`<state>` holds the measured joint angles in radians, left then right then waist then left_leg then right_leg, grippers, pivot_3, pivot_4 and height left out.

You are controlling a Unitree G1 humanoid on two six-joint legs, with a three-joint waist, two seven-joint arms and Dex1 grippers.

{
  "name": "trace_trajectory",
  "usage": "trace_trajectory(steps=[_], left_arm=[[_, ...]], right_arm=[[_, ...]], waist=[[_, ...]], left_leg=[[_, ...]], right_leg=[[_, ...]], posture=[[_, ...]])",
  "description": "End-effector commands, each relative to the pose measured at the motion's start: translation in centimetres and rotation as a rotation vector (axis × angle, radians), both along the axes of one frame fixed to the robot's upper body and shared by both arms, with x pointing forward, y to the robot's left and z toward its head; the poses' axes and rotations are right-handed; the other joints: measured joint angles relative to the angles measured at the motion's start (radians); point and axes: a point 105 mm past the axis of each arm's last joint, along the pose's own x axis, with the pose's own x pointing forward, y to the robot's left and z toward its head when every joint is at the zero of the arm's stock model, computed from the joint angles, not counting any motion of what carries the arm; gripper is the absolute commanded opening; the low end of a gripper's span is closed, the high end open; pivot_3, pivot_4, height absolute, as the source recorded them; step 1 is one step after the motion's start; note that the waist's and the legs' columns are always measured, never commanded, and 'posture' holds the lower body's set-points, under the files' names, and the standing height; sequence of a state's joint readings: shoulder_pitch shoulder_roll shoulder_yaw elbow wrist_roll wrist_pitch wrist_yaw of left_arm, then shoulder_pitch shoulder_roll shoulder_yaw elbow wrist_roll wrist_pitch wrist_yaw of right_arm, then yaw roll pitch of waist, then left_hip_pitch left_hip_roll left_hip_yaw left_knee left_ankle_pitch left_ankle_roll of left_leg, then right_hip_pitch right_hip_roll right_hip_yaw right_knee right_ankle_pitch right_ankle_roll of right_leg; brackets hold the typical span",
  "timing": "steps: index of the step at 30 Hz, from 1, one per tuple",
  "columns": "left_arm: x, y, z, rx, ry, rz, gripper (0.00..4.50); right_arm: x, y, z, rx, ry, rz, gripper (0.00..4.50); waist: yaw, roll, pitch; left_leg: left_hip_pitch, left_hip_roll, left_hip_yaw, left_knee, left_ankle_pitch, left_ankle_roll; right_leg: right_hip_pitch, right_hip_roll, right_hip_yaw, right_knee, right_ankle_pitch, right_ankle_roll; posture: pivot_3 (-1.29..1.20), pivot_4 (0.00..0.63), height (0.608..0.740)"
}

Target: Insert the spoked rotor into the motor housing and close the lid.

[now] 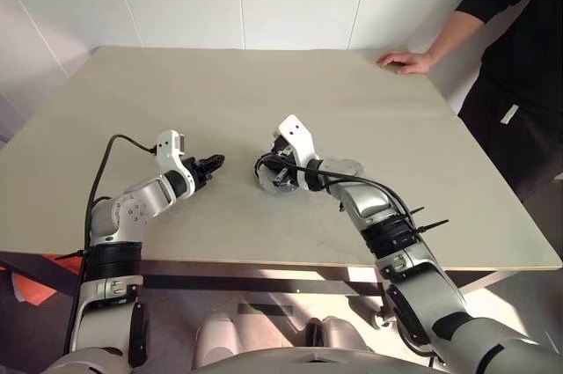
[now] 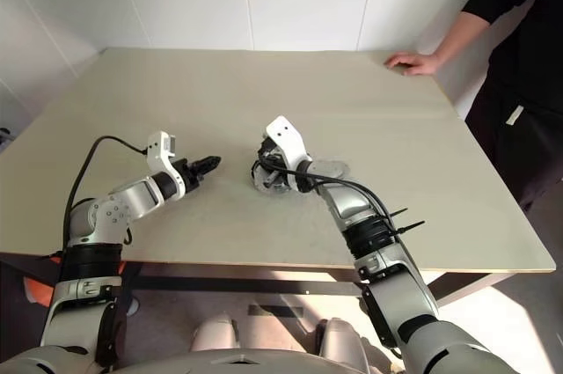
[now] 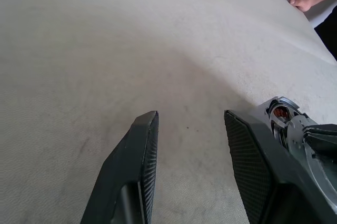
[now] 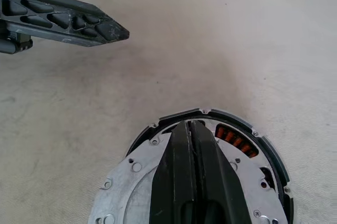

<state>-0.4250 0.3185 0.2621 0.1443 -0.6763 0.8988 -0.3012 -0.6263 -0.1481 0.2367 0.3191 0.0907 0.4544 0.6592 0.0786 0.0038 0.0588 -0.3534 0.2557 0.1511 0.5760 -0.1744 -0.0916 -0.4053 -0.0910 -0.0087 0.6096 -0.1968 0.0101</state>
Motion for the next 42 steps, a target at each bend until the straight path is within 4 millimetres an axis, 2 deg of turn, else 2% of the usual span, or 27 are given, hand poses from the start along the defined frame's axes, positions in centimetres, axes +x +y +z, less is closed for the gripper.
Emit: trace_trajectory(steps=[1,4,6,9,12,15,19,23,25,31,38,41,42], left_arm=[[0.6,0.0,1.6,0.012,-0.061,-0.001,2.09],[0.7,-0.2,1.8,0.008,-0.063,-0.009,2.09],[0.7,-0.4,2.0,0.007,-0.070,-0.026,2.09],[0.5,-1.4,2.6,0.023,-0.099,-0.091,2.09],[0.1,-2.2,2.8,0.051,-0.114,-0.153,2.09],[-0.2,-2.7,2.7,0.090,-0.118,-0.201,2.09],[-0.6,-2.9,2.7,0.121,-0.126,-0.237,2.09],[-0.9,-2.7,2.8,0.146,-0.132,-0.256,2.09],[-1.0,-2.6,2.8,0.155,-0.133,-0.262,2.09],[-1.0,-2.5,2.8,0.162,-0.131,-0.263,2.09],[-1.0,-2.4,2.7,0.166,-0.125,-0.262,2.09],[-0.9,-2.3,2.7,0.168,-0.125,-0.253,2.09],[-0.9,-2.3,2.7,0.168,-0.125,-0.250,2.09]], right_arm=[[0.1,-0.1,5.0,0.156,-0.142,0.044,0.02],[-0.7,-1.2,6.5,0.194,-0.155,0.115,0.02],[-0.8,-2.1,6.0,0.175,-0.150,0.118,0.02],[-0.3,-3.8,3.8,0.074,-0.137,0.083,0.90],[0.0,-4.3,3.0,0.065,-0.125,0.063,1.97],[-0.1,-4.2,2.0,0.048,-0.112,0.067,3.02],[-0.4,-3.3,1.7,0.045,-0.116,0.088,4.46],[-1.3,-2.1,1.6,0.036,-0.114,0.136,4.46],[-1.6,-1.8,0.8,0.020,-0.101,0.140,4.46],[-1.3,-2.1,-1.4,-0.034,-0.073,0.110,4.46],[-0.9,-2.3,-2.3,-0.037,-0.066,0.089,4.46],[-0.8,-2.3,-2.2,-0.031,-0.070,0.086,3.82],[-0.7,-2.4,-2.2,-0.031,-0.072,0.087,3.47]], waist=[[0.000,0.000,0.000],[0.002,0.000,0.000],[0.003,0.000,0.000],[0.006,0.000,0.000],[0.008,0.000,0.000],[0.007,0.000,0.000],[0.005,0.000,0.000],[0.005,0.000,0.000],[0.004,0.000,0.000],[0.004,0.000,0.000],[0.000,0.000,0.000],[-0.002,0.000,0.000],[-0.002,0.000,0.000]], left_leg=[[0.000,0.000,0.000,0.000,0.000,0.000],[-0.002,0.000,0.000,0.000,0.000,0.000],[-0.002,0.000,0.000,0.000,0.000,0.000],[-0.002,0.000,0.000,0.000,0.000,0.000],[-0.001,0.000,0.000,0.000,0.000,0.000],[-0.001,0.000,0.000,0.000,0.000,0.000],[-0.001,0.000,0.000,0.000,0.000,0.000],[-0.002,0.000,0.000,0.000,0.000,0.000],[-0.002,0.000,0.000,0.000,0.000,0.000],[-0.002,0.000,0.000,0.000,0.000,0.000],[0.001,0.000,0.000,0.000,-0.001,0.001],[0.002,0.000,0.000,0.000,-0.001,0.002],[0.002,0.000,0.000,0.000,-0.001,0.002]], right_leg=[[0.000,0.000,0.000,0.000,0.000,0.000],[-0.001,0.000,-0.001,0.000,0.000,0.000],[-0.001,0.000,-0.001,-0.001,0.000,0.000],[-0.001,0.000,-0.001,-0.001,0.000,0.000],[0.000,0.000,-0.001,-0.001,0.000,0.000],[-0.001,0.000,-0.001,0.000,0.000,0.000],[-0.001,0.000,-0.001,0.000,0.000,0.000],[-0.001,0.000,-0.001,0.000,0.000,0.000],[-0.001,0.000,-0.001,0.000,0.000,0.000],[-0.001,0.000,-0.001,0.000,0.000,0.000],[0.001,0.000,-0.001,0.000,0.000,0.000],[0.001,0.000,-0.001,0.000,0.000,0.000],[0.001,0.000,-0.001,0.001,0.000,0.000]], posture=[[0.00,0.000,0.740],[0.00,0.000,0.740],[0.00,0.000,0.740],[0.00,0.000,0.740],[0.00,0.000,0.740],[0.00,0.000,0.740],[0.00,0.000,0.740],[0.00,0.000,0.740],[0.00,0.000,0.740],[0.00,0.000,0.740],[0.00,0.000,0.740],[0.00,0.000,0.740],[0.00,0.000,0.740]])
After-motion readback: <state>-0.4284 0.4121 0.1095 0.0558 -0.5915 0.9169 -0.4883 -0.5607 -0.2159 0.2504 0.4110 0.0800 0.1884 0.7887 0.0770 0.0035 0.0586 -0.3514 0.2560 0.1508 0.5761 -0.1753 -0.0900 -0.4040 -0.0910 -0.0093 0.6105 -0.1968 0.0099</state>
